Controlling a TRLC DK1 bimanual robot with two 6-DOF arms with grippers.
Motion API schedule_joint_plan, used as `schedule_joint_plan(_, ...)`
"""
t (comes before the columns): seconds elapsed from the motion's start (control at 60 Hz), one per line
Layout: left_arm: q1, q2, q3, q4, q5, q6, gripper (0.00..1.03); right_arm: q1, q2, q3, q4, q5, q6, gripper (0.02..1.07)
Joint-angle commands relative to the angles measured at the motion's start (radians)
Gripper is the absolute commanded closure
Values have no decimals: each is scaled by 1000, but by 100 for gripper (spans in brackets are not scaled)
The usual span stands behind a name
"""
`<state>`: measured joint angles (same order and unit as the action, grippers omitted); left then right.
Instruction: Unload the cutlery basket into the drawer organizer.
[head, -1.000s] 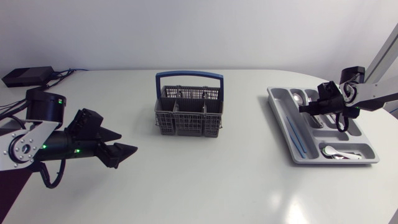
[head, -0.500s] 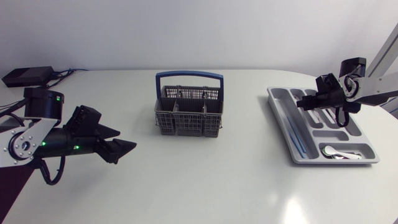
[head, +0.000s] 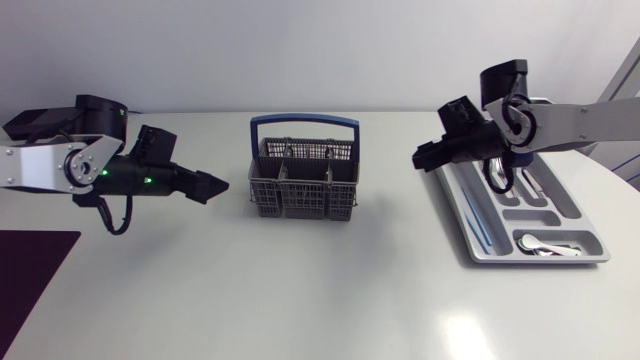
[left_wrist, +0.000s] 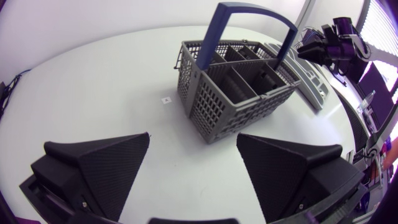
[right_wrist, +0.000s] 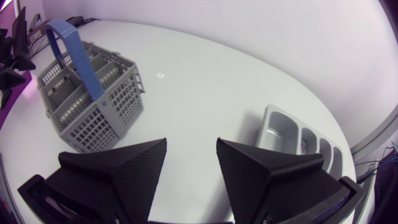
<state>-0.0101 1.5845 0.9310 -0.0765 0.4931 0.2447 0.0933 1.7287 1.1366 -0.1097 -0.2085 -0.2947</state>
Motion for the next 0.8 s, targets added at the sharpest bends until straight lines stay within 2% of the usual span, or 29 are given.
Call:
schedule_joint_plan(0.0, -14, 88, 66, 6, 5, -39, 5, 52, -3, -11, -22, 3, 45, 47)
schedule_joint_plan(0.317, -53, 289, 236, 14, 16, -119, 11, 198, 118, 94, -59, 15, 121, 48)
schedule_joint_plan(0.383, -67, 322, 270, 7, 38, -133, 13, 212, 143, 114, -62, 12, 134, 57)
schedule_joint_plan(0.517, -99, 347, 293, -3, 64, -133, 27, 238, 160, 123, -73, 3, 147, 69)
schedule_joint_plan(0.617, -129, 347, 289, -12, 91, -124, 44, 256, 155, 112, -77, 0, 147, 79)
schedule_joint_plan(0.783, -163, 319, 266, -71, 122, -82, 60, 276, 120, 77, -84, -9, 147, 89)
